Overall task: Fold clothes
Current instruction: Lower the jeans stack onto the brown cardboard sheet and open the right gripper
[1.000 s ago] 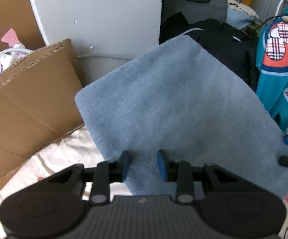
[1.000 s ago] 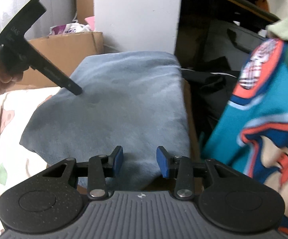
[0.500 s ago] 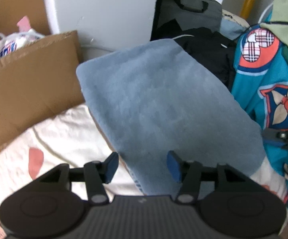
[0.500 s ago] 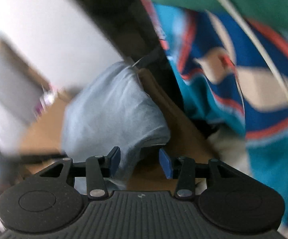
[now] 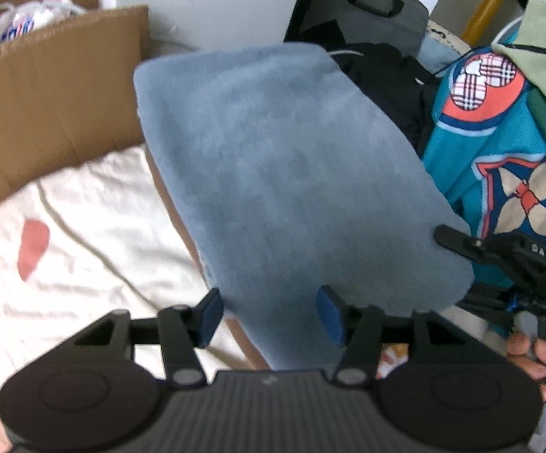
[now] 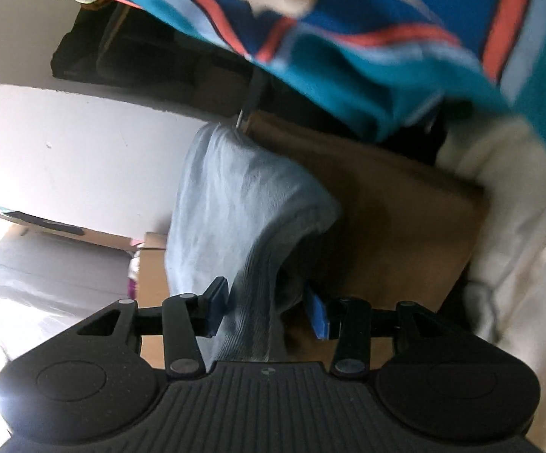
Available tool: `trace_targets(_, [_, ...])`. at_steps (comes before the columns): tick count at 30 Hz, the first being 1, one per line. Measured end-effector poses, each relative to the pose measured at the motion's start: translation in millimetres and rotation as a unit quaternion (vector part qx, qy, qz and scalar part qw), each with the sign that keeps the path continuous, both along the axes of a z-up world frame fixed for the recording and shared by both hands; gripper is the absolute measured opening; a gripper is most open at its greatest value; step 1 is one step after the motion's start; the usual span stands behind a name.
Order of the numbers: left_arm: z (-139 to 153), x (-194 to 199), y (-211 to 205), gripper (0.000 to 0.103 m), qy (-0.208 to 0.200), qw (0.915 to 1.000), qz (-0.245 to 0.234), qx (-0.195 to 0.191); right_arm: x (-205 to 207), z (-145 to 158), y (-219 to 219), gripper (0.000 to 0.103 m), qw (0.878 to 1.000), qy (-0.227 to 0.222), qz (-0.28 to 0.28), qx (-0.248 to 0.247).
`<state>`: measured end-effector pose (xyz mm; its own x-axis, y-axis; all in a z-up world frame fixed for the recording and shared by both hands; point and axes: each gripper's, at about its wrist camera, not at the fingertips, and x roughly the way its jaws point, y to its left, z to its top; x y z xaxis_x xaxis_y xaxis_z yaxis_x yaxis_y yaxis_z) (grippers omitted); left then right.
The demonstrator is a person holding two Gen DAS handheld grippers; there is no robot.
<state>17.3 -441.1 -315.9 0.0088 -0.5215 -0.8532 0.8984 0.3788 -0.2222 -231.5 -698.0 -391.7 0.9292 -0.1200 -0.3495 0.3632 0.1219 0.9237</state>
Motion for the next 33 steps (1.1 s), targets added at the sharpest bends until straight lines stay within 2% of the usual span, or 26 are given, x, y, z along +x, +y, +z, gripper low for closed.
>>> trace_targets(2, [-2.8,-2.1,3.4,0.058,0.009,1.0000,0.000,0.004,2.0,-6.0,3.4,0.026,1.000,-0.020,0.005,0.014])
trace_targets(6, [-8.7,-2.9,8.9,0.053,0.036,0.9993,0.001,0.009,0.1,2.6,10.5,0.022,1.000,-0.006,0.019,-0.019])
trace_targets(10, [-16.7,1.1,13.3,0.038,0.075,0.9967,0.013,0.029,-4.1,6.0,15.4,0.022,0.999,0.000,0.027,-0.019])
trace_targets(13, [-16.2,3.0,20.4,0.029,0.086,0.9960,0.017,0.021,-2.8,3.6,14.8,0.026,1.000,-0.002,0.027,-0.010])
trace_targets(14, [-15.9,4.0,22.7,0.027,0.090,0.9956,0.017,0.018,-1.6,2.1,15.1,0.031,1.000,-0.003,0.028,-0.005])
trace_targets(15, [-15.9,5.0,24.2,0.025,0.097,0.9950,0.019,0.017,-0.7,0.2,16.2,0.043,1.000,-0.003,0.029,0.000])
trace_targets(17, [-13.9,8.8,29.6,0.019,0.109,0.9937,0.023,0.016,5.9,-3.1,19.6,0.049,0.999,0.010,0.043,0.003])
trace_targets(19, [-10.7,11.0,34.4,0.017,0.117,0.9928,0.021,0.016,10.8,-6.2,25.1,0.048,0.998,0.017,0.052,0.001])
trace_targets(20, [-8.5,11.6,36.1,0.017,0.119,0.9926,0.019,0.017,11.4,-6.4,26.6,0.039,0.999,0.010,0.053,-0.002])
trace_targets(21, [-6.0,11.9,37.4,0.016,0.119,0.9925,0.018,0.019,11.6,-6.1,27.5,0.025,0.999,0.003,0.053,-0.004])
trace_targets(23, [-1.8,8.8,34.7,0.016,0.111,0.9933,0.011,0.030,13.4,-2.7,29.3,0.023,0.998,0.004,0.059,-0.012])
trace_targets(26, [4.9,7.7,35.4,0.014,0.077,0.9956,0.000,0.054,13.5,2.2,31.8,0.023,0.998,0.007,0.065,-0.019])
trace_targets(33, [29.6,18.9,28.6,0.016,0.020,0.9987,-0.012,0.045,1.2,18.3,45.5,0.029,0.994,0.032,0.086,-0.053])
